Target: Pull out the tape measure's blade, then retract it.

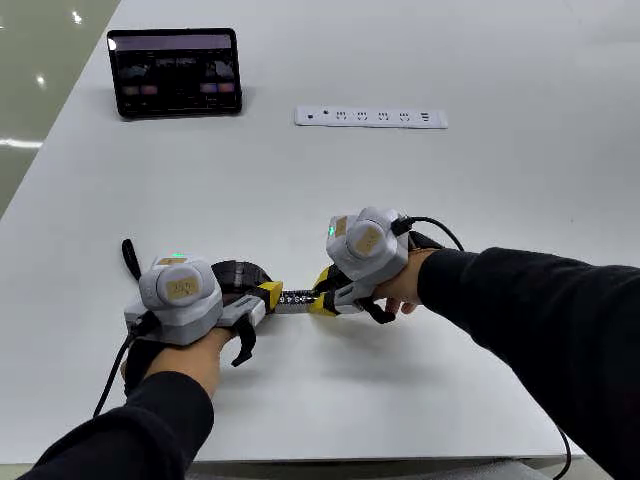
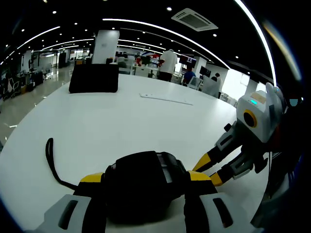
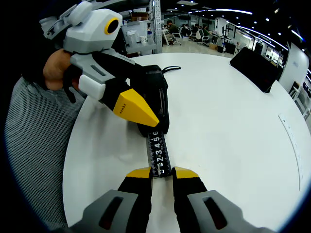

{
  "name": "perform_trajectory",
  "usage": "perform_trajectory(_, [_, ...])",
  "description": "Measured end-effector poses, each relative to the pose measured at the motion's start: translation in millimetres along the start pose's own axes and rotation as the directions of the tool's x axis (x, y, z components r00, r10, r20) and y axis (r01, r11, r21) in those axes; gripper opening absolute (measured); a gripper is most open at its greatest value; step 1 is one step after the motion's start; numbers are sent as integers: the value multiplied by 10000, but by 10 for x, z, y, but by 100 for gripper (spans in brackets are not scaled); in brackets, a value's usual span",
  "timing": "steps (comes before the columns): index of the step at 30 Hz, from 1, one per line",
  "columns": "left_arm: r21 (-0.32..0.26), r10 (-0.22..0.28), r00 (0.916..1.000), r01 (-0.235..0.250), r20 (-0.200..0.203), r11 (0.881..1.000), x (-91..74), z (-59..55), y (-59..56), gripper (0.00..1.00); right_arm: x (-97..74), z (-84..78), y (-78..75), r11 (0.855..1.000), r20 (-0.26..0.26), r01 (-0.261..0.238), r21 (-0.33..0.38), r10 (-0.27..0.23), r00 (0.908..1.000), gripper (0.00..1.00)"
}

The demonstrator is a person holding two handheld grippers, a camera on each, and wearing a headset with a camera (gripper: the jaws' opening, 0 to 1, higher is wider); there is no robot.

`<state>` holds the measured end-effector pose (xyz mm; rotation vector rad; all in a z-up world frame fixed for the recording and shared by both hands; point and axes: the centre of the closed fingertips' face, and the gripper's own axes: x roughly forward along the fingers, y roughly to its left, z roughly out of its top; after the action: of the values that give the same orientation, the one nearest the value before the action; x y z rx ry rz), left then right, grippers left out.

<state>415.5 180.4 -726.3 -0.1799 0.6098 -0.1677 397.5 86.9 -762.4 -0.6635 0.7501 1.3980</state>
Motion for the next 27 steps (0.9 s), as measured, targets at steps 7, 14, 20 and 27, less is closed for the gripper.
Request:
perform_trajectory(7, [-8, -12, 10000, 12, 6, 10000, 0, 2, -1, 60, 17, 36, 1, 10000, 59, -15, -20, 15, 10000, 12])
perform_trajectory(14, [-25, -23, 10000, 23, 3, 10000, -2, 1, -3, 60, 44, 91, -1, 10000, 211, -25, 2, 25, 9998, 12])
perform_trajectory(20, [-35, -24, 10000, 24, 12, 10000, 2, 1, 4, 60, 90, 148, 4, 10000, 285, -22, 69, 20, 9996, 12])
perform_trajectory(27, [-50, -20, 10000, 20, 16, 10000, 8, 2, 10, 60, 105, 173, 10, 10000, 424, -25, -14, 25, 9991, 12])
